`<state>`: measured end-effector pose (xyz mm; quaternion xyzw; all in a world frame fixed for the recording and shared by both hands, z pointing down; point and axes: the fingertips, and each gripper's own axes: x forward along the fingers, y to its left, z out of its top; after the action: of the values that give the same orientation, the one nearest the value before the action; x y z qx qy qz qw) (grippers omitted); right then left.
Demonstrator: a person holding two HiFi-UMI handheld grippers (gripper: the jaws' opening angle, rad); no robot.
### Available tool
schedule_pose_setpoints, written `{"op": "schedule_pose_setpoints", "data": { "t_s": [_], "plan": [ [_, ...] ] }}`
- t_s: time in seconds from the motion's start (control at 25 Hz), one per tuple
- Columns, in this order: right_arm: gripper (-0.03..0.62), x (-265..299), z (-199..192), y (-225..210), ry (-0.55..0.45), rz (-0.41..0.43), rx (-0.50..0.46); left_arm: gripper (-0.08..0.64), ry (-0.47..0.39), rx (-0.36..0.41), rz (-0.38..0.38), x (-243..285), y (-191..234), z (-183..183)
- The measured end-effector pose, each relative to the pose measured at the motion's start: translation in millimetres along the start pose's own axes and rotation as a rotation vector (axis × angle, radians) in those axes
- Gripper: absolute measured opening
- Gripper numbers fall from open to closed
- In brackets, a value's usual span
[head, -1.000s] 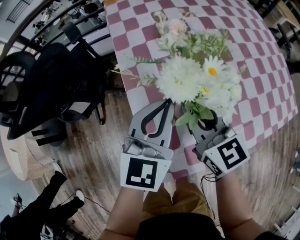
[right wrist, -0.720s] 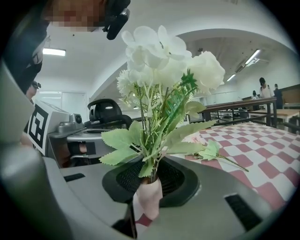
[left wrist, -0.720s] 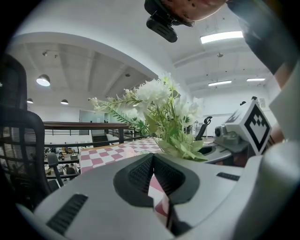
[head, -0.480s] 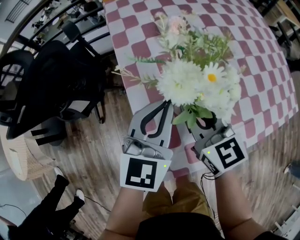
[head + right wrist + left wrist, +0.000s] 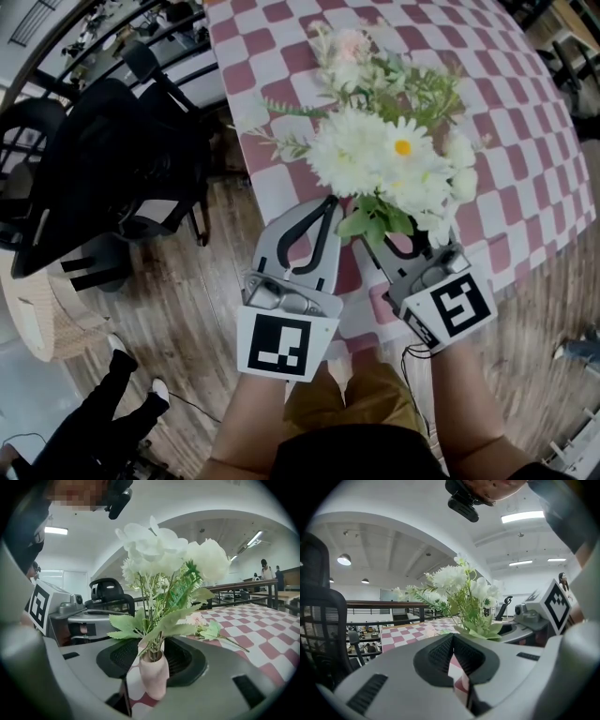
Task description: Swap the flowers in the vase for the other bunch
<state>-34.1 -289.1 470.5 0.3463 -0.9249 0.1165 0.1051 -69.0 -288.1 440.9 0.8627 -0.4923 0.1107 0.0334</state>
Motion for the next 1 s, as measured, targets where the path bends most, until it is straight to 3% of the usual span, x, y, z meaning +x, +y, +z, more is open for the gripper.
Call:
{"op": "schedule_pose_setpoints", "data": {
  "t_s": [0.44, 1.0],
  "plan": [
    [0.230, -6.2, 0.0, 4.6, 0.001, 0.013, 0.001, 0.008, -0.002, -0.033, 0.040, -9.9, 5.0, -0.9],
    [0.247, -21.3, -0.5, 7.6, 0.005, -0.012, -0.029, 0.008, -0.009, -0.037, 0.048, -20.1, -3.9, 3.4]
  ]
}}
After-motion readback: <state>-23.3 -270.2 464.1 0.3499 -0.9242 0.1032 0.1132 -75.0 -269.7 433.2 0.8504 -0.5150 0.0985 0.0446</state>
